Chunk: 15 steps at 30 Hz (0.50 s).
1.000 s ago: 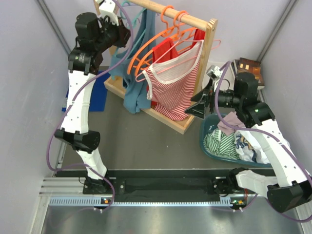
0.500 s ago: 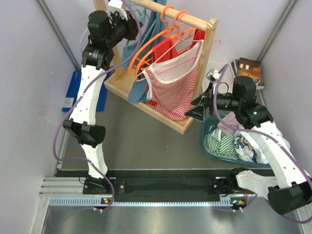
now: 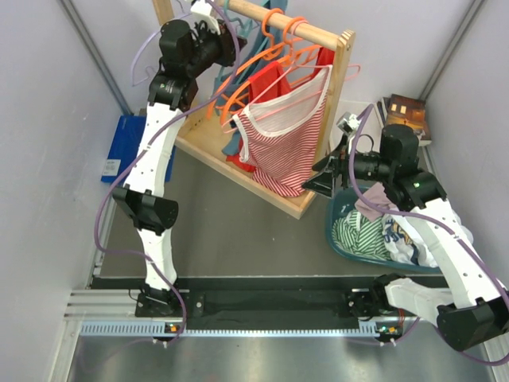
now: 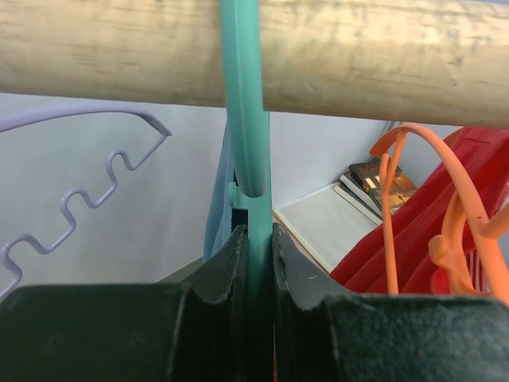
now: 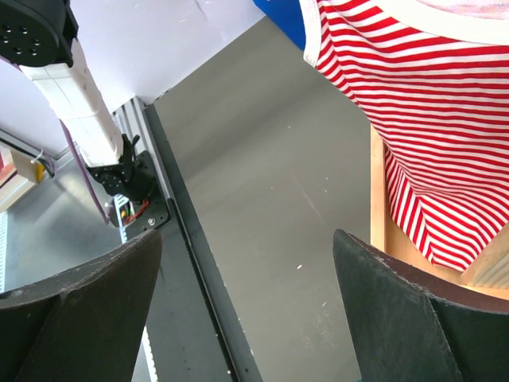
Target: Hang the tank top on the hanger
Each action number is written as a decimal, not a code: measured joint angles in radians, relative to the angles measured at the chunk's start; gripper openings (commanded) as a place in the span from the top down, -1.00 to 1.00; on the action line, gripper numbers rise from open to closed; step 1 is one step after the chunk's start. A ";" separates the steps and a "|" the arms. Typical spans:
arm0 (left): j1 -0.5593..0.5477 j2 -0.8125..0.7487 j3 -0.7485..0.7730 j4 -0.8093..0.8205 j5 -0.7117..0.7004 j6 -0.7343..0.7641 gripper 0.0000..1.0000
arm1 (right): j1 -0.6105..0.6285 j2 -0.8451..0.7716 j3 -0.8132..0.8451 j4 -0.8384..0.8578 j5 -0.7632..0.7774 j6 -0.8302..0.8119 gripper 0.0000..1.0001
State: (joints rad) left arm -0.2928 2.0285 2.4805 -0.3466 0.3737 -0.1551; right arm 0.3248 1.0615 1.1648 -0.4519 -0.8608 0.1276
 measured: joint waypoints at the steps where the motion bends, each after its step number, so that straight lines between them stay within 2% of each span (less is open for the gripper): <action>1: -0.003 0.000 0.000 0.000 0.001 0.000 1.00 | 0.000 0.000 0.000 0.000 0.000 0.000 -0.76; 8: -0.016 -0.001 -0.001 -0.006 0.002 0.009 0.96 | 0.000 0.000 -0.001 0.002 0.000 0.000 -0.76; 10: -0.016 -0.008 -0.008 -0.006 -0.005 0.013 0.75 | 0.000 0.000 -0.008 0.006 0.000 0.000 -0.76; 15: -0.016 -0.027 -0.022 -0.023 -0.022 0.020 0.35 | 0.000 -0.001 -0.020 0.010 -0.001 0.000 -0.76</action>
State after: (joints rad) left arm -0.3088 2.0010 2.4588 -0.3695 0.3519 -0.1352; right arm 0.3248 1.0603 1.1450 -0.4416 -0.8616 0.1272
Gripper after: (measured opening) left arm 0.213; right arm 0.881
